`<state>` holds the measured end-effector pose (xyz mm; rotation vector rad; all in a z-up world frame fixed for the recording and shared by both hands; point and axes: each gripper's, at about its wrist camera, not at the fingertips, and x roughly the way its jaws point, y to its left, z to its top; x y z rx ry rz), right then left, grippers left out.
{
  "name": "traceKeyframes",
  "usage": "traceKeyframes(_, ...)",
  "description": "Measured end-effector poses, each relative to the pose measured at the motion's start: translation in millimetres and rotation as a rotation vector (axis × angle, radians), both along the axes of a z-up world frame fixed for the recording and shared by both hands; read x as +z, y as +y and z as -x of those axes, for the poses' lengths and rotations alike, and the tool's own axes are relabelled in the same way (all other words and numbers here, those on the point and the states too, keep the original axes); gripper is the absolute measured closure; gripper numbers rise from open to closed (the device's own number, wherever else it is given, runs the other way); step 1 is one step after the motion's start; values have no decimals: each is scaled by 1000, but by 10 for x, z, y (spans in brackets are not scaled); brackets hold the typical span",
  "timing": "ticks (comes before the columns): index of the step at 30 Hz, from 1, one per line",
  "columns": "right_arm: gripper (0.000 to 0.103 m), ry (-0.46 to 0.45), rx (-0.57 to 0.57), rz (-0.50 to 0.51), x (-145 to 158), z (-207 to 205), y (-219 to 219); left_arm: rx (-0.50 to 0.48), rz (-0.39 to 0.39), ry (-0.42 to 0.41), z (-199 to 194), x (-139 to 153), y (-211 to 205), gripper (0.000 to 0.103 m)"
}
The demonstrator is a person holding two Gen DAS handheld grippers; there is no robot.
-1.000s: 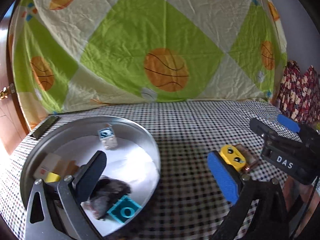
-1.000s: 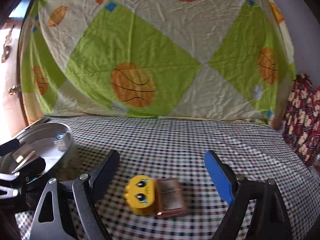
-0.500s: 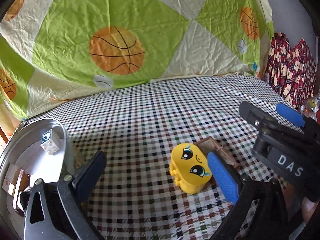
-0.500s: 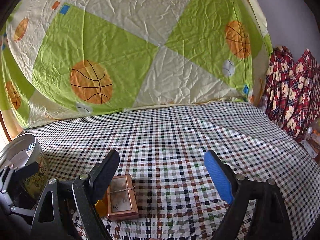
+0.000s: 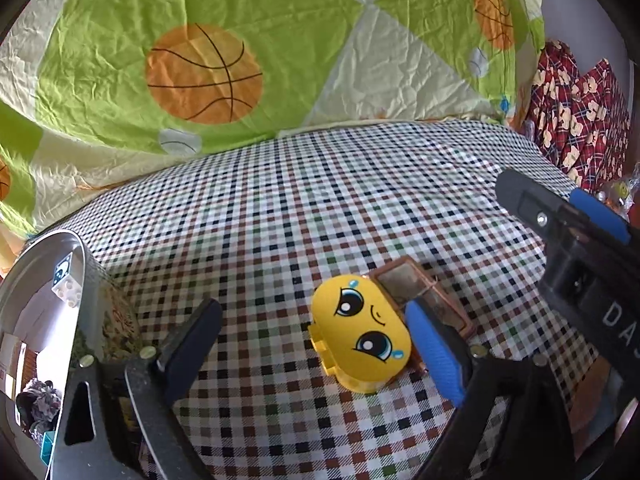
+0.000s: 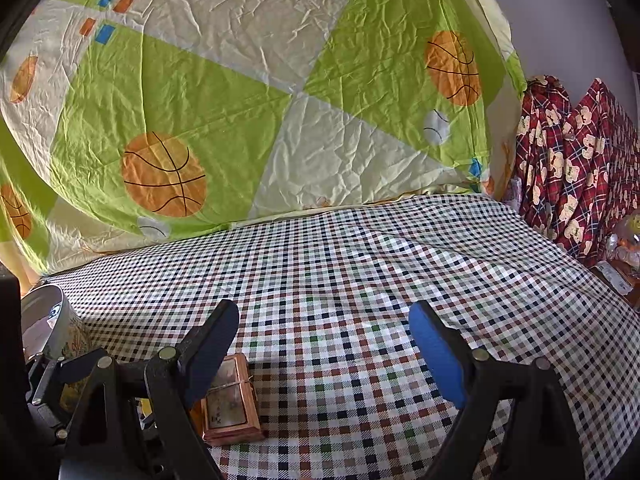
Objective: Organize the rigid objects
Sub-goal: 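Close left tool on the yellow face block while right tool grips the picture frame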
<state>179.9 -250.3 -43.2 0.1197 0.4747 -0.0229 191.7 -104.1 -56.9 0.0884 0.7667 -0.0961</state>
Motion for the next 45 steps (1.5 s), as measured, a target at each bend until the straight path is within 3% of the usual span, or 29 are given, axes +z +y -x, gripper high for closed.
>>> traceKeyframes(5, 13, 3, -8, -4, -6, -3, -18, -19, 43, 30, -30, -30, 39, 45)
traceKeyframes(8, 13, 4, -10, -9, -9, -1, -28, -6, 75, 39, -39, -33, 105, 46)
traceKeyframes(13, 13, 14, -7, 2, -17, -18, -4, -2, 52, 80, -96, -100, 66, 45)
traceKeyframes(16, 13, 19, 2, -3, -25, -24, -3, -2, 63, 72, -99, -99, 87, 61)
traceKeyframes(26, 13, 165, 192, 46, -182, -245, 349, 128, 67, -79, 87, 36, 458, 61)
traceKeyframes(36, 15, 238, 314, 42, -299, -327, 488, 177, 101, -104, 111, 72, 591, 61)
traceKeyframes(39, 18, 253, 329, 40, -328, -345, 513, 183, 88, -123, 147, 89, 570, 61)
traceKeyframes(45, 37, 295, 396, 93, -386, -381, 697, 195, 78, -141, 172, 102, 564, 61)
